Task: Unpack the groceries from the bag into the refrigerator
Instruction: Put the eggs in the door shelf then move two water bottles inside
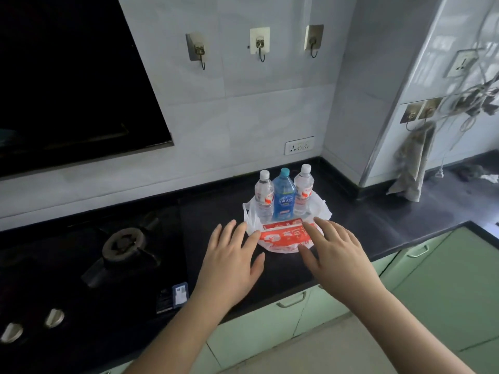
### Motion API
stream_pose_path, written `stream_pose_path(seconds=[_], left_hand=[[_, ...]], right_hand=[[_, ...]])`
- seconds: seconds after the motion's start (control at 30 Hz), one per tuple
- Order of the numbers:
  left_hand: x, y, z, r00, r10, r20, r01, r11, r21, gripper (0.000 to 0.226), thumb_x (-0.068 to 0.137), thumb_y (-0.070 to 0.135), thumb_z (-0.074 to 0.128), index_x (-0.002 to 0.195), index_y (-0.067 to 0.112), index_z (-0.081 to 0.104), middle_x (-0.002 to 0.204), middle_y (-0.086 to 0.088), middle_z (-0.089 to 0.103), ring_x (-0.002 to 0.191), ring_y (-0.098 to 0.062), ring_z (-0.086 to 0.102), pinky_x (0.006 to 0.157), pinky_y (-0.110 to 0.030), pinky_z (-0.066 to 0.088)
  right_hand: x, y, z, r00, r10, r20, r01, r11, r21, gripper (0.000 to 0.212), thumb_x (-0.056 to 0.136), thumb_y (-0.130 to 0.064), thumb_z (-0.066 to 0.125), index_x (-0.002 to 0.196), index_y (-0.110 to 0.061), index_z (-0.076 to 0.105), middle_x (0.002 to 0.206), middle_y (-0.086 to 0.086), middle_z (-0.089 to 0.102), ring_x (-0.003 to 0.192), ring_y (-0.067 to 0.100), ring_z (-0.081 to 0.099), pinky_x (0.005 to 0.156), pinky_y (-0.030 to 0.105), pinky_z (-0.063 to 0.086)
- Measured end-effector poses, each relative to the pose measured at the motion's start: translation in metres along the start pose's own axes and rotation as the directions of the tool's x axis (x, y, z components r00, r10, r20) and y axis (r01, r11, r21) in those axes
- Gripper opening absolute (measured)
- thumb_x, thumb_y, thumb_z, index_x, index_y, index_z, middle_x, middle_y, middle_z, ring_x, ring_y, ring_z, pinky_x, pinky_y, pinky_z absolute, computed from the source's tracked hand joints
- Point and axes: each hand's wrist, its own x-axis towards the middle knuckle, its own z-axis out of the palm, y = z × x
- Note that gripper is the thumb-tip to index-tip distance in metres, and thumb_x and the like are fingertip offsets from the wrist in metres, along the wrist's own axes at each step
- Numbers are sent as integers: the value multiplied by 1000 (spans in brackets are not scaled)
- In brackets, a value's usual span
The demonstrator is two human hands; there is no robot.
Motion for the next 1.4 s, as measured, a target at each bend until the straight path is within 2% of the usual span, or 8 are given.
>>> stream_pose_path(seconds=[0.23, 0.63, 0.73, 0.87, 1.0, 1.1, 1.23, 1.4], left_hand=[[67, -25, 25, 996, 60, 73, -56, 997, -57, 57, 98, 51, 34, 149, 26, 32, 156, -4, 30, 146, -27, 19, 118, -44, 17], [153, -16, 78, 992, 93, 82, -86, 992, -88, 56, 93, 49, 33, 137, 20, 51, 141, -7, 50, 134, -25, 42, 111, -45, 35], [175, -9, 96, 994, 53, 101, -43, 995, -93, 53, 93, 45, 41, 137, 18, 52, 138, -7, 53, 131, -25, 46, 108, -44, 38], [200, 8, 117, 987, 10, 162, 5, 995, -97, 56, 94, 47, 29, 140, 20, 47, 141, -4, 48, 133, -21, 42, 110, -41, 36], [218, 21, 136, 977, -59, 203, 80, 992, -97, 54, 95, 47, 32, 140, 22, 45, 141, 0, 48, 131, -17, 44, 110, -37, 36], [223, 27, 151, 965, -120, 235, 149, 982, -113, 51, 94, 45, 35, 134, 20, 51, 132, 2, 55, 122, -15, 52, 102, -33, 42], [225, 25, 169, 917, -249, 312, 316, 930, -187, 40, 94, 43, 41, 124, 20, 56, 117, 5, 61, 99, -11, 60, 78, -24, 47], [235, 24, 181, 838, -372, 399, 494, 829, -264, 35, 96, 38, 51, 126, 20, 54, 122, 4, 59, 102, -11, 60, 75, -23, 46]], right_hand=[[59, -1, 22, 995, 30, 95, -30, 1000, -5, 56, 97, -53, 35, 147, -29, 35, 153, 1, 37, 141, 24, 34, 117, 39, 21], [139, 59, 75, 978, 19, 209, -32, 998, 59, 55, 96, -50, 40, 145, -25, 39, 150, 2, 41, 138, 25, 37, 114, 40, 27], [160, 85, 92, 973, -21, 229, 2, 997, 81, 55, 97, -49, 41, 144, -20, 41, 149, 2, 43, 137, 24, 39, 114, 38, 28], [181, 112, 117, 961, -98, 258, 66, 989, 130, 60, 93, -51, 34, 135, -12, 53, 136, 6, 56, 126, 27, 52, 108, 40, 37], [201, 134, 138, 925, -156, 346, 93, 977, 191, 59, 98, -48, 38, 148, -18, 34, 152, -1, 38, 140, 19, 33, 116, 33, 22], [216, 144, 150, 904, -148, 400, 46, 966, 254, 58, 98, -49, 38, 148, -20, 31, 153, -3, 35, 141, 17, 32, 115, 33, 25], [233, 156, 164, 895, -81, 439, -66, 949, 310, 52, 99, -42, 42, 143, -15, 38, 148, -1, 41, 131, 17, 42, 106, 31, 38], [246, 160, 178, 872, -15, 490, -196, 905, 377, 49, 98, -36, 45, 141, -12, 41, 144, 2, 44, 124, 19, 49, 98, 32, 45]])
